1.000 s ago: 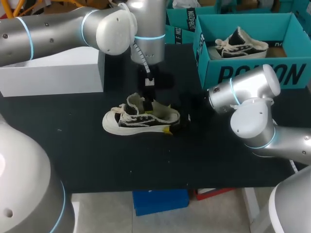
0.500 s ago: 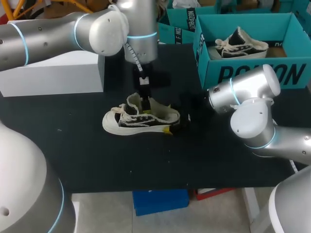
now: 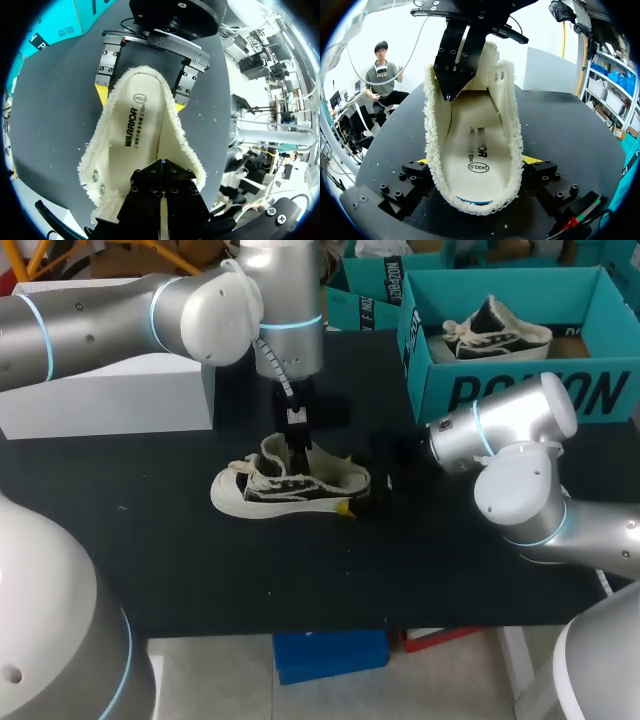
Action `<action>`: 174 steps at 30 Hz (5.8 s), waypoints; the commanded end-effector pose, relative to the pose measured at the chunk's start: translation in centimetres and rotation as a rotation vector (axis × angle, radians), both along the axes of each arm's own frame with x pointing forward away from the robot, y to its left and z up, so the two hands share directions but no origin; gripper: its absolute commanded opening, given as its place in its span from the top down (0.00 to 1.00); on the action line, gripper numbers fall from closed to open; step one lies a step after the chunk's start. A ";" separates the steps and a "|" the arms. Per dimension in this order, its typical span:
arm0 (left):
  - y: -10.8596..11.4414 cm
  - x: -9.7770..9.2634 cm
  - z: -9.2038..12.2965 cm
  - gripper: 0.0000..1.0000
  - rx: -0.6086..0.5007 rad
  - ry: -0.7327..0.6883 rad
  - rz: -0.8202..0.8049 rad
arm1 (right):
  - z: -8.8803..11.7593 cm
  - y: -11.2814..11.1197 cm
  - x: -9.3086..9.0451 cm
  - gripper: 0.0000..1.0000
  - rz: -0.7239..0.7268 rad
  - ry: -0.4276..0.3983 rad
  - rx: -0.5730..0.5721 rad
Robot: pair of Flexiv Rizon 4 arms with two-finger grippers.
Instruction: Take the shoe out of the shoebox, open the shoe tongue, remove and reinsert the insole, then place the shoe into the shoebox
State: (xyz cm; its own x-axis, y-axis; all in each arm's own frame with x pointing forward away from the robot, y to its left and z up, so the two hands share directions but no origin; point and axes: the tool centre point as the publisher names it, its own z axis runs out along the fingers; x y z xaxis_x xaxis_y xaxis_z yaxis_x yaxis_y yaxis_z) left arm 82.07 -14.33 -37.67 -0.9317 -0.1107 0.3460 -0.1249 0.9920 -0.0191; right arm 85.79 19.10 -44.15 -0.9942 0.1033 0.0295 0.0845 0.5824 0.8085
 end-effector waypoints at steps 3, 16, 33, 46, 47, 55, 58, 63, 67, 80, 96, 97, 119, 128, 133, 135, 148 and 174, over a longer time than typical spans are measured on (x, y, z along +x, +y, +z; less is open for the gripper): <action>0.3 -0.6 -0.8 1.00 -0.003 -0.004 0.016 | 0.0 0.2 0.1 1.00 -0.002 0.001 -0.003; 0.3 -0.4 -2.2 1.00 0.009 0.006 0.042 | 0.0 0.2 0.1 1.00 -0.002 0.001 -0.003; 0.0 -0.6 -3.9 1.00 0.003 0.040 0.063 | 0.0 0.2 0.1 1.00 -0.002 0.001 -0.003; -0.5 -1.3 -4.7 1.00 0.040 0.030 0.068 | 0.0 0.2 0.1 1.00 -0.002 0.001 -0.003; -0.6 -1.3 -4.6 1.00 0.043 0.023 0.069 | 0.0 0.2 0.1 1.00 -0.002 0.001 -0.003; -0.8 -1.5 -5.2 1.00 0.078 -0.024 0.086 | 0.0 0.2 0.1 1.00 -0.002 0.001 -0.003; -0.8 -1.4 -5.3 1.00 0.078 -0.024 0.089 | 0.0 0.2 0.1 1.00 -0.002 0.001 -0.003; -0.8 -1.3 -5.3 0.74 0.078 -0.032 0.096 | 0.0 0.2 0.1 1.00 -0.002 0.001 -0.003; -0.6 -1.2 -5.3 0.66 0.084 -0.054 0.110 | 0.0 0.2 0.1 1.00 -0.002 0.001 -0.003; -0.2 -0.9 -7.4 0.73 0.230 -0.245 0.172 | 0.0 0.2 0.1 1.00 -0.002 0.001 -0.003; 1.9 1.1 -10.9 0.77 0.382 -0.666 0.267 | 0.0 0.2 0.1 1.00 -0.002 0.001 -0.003; 2.0 1.3 -11.1 0.78 0.386 -0.682 0.272 | 0.0 0.2 0.1 1.00 -0.002 0.001 -0.003; 5.9 6.3 -11.1 0.82 0.281 -0.855 0.412 | 0.0 0.2 0.1 1.00 -0.002 0.001 -0.003; 5.4 6.2 -10.4 0.97 0.223 -0.850 0.461 | 0.0 0.2 0.1 1.00 -0.002 0.001 -0.003; 4.6 5.5 -9.8 1.00 0.201 -0.853 0.465 | 0.0 0.2 0.1 1.00 -0.002 0.001 -0.003; 4.3 5.3 -9.5 1.00 0.195 -0.849 0.456 | 0.0 0.2 0.1 1.00 -0.002 0.001 -0.003; 3.1 3.5 -5.9 1.00 0.129 -0.759 0.413 | 0.0 0.2 0.1 1.00 -0.002 0.001 -0.003; 1.5 1.3 -0.6 1.00 0.035 -0.675 0.366 | 0.0 0.2 0.1 1.00 -0.002 0.001 -0.003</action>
